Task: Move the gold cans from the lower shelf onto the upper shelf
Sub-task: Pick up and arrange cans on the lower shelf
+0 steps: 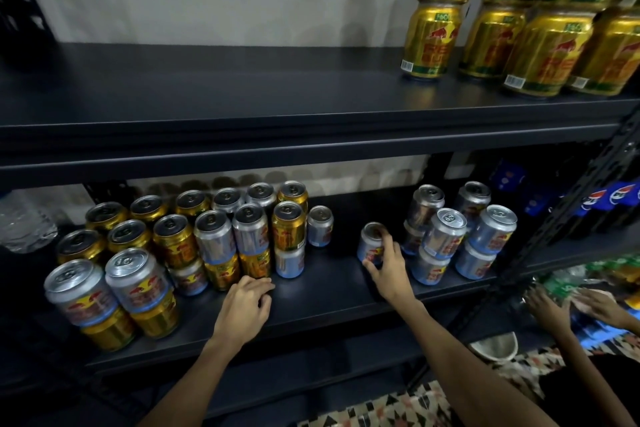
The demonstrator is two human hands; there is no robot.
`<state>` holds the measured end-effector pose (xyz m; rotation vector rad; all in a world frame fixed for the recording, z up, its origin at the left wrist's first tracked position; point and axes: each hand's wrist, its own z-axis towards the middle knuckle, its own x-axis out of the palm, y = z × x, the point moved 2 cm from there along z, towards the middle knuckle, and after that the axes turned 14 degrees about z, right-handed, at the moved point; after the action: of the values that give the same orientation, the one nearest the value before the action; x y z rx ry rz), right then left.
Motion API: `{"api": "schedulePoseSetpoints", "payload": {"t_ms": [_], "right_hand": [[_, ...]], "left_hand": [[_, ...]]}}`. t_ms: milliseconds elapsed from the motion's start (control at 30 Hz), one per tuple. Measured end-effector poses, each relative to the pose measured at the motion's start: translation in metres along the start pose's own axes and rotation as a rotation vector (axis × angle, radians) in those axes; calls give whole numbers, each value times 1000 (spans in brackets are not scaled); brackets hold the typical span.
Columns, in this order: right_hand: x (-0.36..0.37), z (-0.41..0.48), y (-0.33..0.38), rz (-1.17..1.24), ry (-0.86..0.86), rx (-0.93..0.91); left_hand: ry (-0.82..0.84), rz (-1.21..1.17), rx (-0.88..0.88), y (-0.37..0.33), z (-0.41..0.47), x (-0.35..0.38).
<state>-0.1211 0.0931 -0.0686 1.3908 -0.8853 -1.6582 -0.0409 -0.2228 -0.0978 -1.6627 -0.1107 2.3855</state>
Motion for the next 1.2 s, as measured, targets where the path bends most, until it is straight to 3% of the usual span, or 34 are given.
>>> {"api": "schedulePoseSetpoints", "payload": {"t_ms": [567,733,833,967,1200], "right_hand": [[0,-9,5,72,-50,-13],[6,-21,21,56,-180,-89],[10,-23,37,-14,-238,-250],[24,-11,59,-10,-126,-379],[59,36,87,14,97,-242]], "left_hand": [[18,-44,-22,1,1,-1],[34,-75,-38,1,1,-3],[44,-67,-37,-1,1,-5],[36,-60,-39,-1,1,-5],[21,-64,-47,-2,2,-5]]}}
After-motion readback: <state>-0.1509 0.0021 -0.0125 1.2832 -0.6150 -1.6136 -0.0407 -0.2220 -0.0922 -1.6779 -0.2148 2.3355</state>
